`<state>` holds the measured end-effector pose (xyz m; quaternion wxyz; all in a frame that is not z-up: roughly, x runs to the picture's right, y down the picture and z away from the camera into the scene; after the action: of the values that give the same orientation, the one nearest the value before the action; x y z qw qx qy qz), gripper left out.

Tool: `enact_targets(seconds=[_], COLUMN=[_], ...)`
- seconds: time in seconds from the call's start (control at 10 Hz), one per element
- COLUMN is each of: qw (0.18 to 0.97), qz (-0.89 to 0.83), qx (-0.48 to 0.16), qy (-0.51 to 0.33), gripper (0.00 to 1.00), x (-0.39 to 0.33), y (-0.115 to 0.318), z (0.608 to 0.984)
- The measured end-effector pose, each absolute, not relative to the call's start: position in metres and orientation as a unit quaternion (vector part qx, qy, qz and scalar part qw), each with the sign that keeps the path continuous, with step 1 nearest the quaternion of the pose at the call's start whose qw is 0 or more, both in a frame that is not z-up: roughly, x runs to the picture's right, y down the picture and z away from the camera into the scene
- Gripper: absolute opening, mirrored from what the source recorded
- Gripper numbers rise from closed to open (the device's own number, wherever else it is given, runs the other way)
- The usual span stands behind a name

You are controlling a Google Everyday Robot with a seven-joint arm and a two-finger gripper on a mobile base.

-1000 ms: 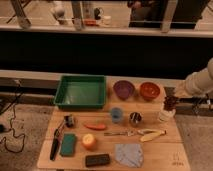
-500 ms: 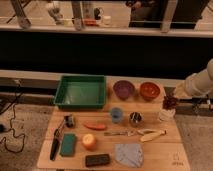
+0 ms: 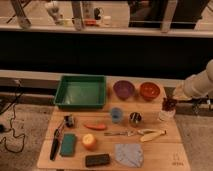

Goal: Place grapes in paper cup

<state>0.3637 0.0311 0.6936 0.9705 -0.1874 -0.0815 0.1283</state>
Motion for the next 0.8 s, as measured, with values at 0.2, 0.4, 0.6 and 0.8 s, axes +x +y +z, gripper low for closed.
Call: enact_targets(seconds=[0.2, 0.4, 0.6, 0.8], qw=[0.97, 0.969, 0.969, 0.969], qz=[0.127, 0.126, 0.125, 0.125], qx=[-0.192, -0.196, -0.197, -0.197], qy=[-0.084, -0.086, -0.086, -0.086], gripper=[0.0, 0.0, 0.01, 0.18], x=[0.3619, 0.3603, 0.3596, 0.3594], y=[0.034, 0.0371, 0.0371, 0.037], z=[0.6952, 0.6969, 0.6972, 0.6973])
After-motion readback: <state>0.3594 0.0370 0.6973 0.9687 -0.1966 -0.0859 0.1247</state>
